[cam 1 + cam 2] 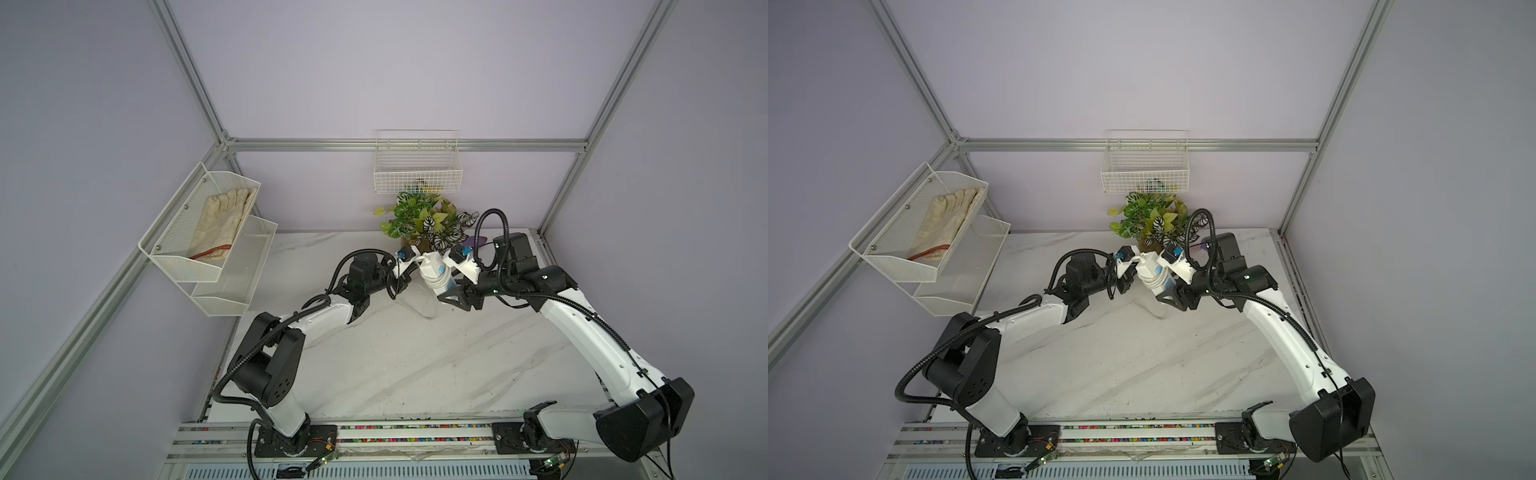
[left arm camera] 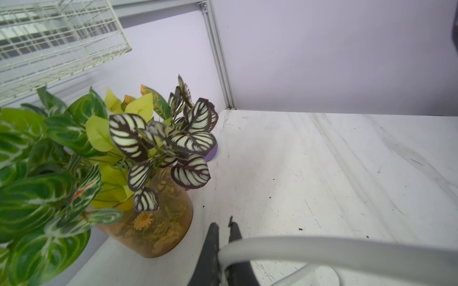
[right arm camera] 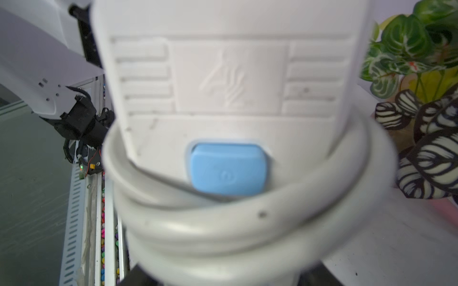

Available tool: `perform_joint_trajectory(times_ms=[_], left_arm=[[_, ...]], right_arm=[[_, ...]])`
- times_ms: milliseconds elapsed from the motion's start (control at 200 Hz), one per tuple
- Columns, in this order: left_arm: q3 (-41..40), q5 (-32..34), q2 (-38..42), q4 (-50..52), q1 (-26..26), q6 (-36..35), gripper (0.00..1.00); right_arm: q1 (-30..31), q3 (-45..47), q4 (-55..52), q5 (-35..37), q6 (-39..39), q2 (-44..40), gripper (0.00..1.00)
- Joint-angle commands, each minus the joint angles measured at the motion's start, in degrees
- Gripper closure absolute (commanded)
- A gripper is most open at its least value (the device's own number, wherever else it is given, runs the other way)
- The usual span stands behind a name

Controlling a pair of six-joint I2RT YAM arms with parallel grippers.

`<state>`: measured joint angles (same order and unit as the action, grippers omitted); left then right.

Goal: Wrap the cord around the power strip
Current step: Wrap the power cord around the power strip.

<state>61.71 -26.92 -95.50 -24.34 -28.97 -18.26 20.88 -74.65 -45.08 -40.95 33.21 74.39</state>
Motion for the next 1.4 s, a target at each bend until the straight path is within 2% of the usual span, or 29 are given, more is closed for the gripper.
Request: perform_joint_trajectory(times_ms=[0,135,225,390,550,690,770,955,1190,1395], left_arm=[[5.2,6.2,1.4,10.3,4.4,-6.3,1.0],[7.2,7.1,2.3,12.9,4.8,-10.9,1.0],[8.3,7.3,2.8,14.2,5.1,-12.4,1.0],[8.5,6.4,4.1,15.8,5.4,-13.0,1.0],[4.0,3.0,4.9,13.7,5.4,-9.0,1.0],[-2.6,2.3,5.9,5.3,5.4,-2.8,0.92],[-5.7,0.9,5.9,0.6,5.3,0.9,0.89],[-7.8,-3.4,2.8,-3.6,4.0,5.8,0.86],[-10.2,-1.3,-0.3,-7.8,0.4,7.7,0.86],[-13.5,1.3,-2.5,-14.5,0.1,11.2,0.85]], right_arm=[[1.3,1.0,-8.0,-16.2,16.9,-3.9,1.0],[1.3,1.8,-13.1,-15.8,23.2,-3.4,1.0],[1.9,2.8,-13.8,-13.9,24.2,-3.5,1.0],[2.0,3.7,-8.9,-10.5,19.7,-5.6,1.0],[1.9,-0.5,-4.7,-11.5,11.3,-5.4,1.0],[1.8,-5.6,-3.3,-14.8,8.7,-4.6,1.0],[1.8,-6.9,0.1,-16.3,4.4,-4.3,1.0],[1.8,-9.3,1.3,-15.9,0.7,-1.0,1.0],[1.8,-11.6,0.6,-13.0,-1.7,2.4,1.0],[1.3,-13.8,0.9,-13.2,-2.8,3.2,1.0]])
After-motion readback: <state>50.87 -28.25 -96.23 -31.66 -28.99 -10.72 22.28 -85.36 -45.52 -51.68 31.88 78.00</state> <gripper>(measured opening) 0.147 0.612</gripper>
